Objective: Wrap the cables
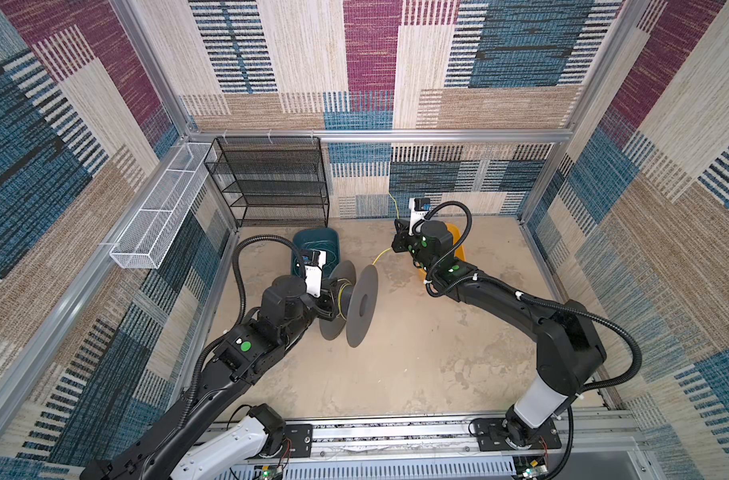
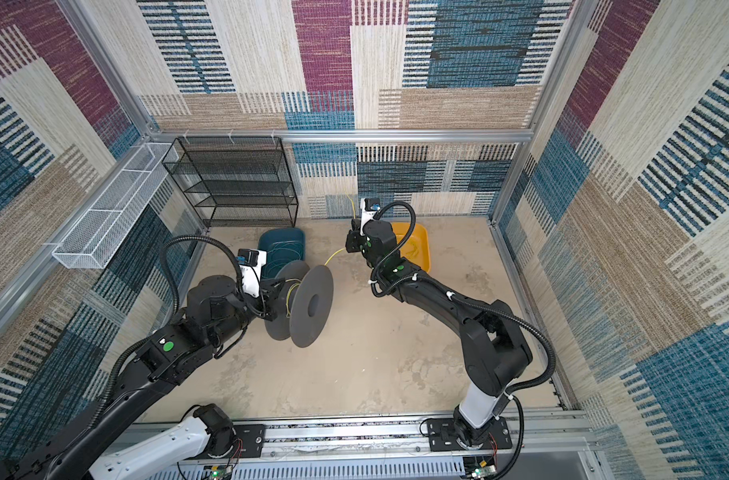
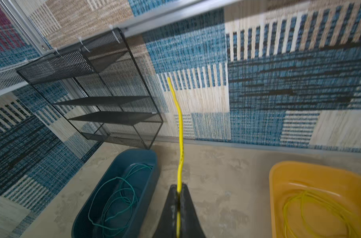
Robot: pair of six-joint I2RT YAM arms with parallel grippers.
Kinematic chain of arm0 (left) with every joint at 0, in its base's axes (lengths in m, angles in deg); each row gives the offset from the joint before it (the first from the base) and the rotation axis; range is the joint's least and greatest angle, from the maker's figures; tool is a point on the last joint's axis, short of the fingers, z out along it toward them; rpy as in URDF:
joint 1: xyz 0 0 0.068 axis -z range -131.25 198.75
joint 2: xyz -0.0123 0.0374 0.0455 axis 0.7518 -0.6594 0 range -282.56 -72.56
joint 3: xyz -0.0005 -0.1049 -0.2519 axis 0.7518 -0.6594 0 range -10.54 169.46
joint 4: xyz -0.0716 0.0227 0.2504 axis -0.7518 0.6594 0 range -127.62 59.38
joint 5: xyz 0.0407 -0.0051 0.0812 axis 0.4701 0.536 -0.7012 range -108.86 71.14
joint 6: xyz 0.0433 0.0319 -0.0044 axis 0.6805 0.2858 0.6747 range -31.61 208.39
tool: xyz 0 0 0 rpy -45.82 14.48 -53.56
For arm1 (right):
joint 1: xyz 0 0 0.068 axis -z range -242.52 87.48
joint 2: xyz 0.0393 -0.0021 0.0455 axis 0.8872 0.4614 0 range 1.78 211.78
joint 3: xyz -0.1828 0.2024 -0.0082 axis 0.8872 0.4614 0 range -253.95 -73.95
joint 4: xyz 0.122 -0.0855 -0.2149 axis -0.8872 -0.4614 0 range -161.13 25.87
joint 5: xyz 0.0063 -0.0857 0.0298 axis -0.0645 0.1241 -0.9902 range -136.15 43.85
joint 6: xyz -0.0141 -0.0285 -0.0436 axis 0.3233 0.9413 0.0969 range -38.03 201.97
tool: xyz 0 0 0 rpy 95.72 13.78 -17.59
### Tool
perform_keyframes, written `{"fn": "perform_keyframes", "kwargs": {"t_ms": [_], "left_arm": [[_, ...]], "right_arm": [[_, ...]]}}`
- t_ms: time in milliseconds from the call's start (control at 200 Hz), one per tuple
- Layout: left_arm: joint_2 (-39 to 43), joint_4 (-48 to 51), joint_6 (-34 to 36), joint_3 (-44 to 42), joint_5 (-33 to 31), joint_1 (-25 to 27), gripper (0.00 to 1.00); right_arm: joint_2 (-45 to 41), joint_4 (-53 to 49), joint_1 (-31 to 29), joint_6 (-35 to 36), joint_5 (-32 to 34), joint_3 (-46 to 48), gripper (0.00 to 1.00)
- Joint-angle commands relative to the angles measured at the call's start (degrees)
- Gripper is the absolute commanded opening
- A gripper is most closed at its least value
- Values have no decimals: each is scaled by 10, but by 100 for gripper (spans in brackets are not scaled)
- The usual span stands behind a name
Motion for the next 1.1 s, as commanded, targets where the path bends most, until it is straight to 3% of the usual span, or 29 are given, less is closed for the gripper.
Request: {"fn": "perform_keyframes", "kwargs": {"t_ms": [0,195,381,821,987,1097], "left_arm": [[-3,-39,-32,22,63,-28,0],[-34,-119,-83,44,88,-79,0],[-68,-200,-118,61,94,-91,0],[-152,-302,-139,69,-6,-94,0],[-167,-305,-137,47,59,-91,0],[-136,-270,-110,7,87,-90,0]], "right_arm": [[-2,71,2,-54,2,59,0],[9,112,0,-162,-39,156,0],[58,126,-21,-216,-84,174,0],[81,168,-85,-301,-73,225,1],[91,171,-80,-321,-107,236,16],[76,172,-46,-318,-120,247,15]]}}
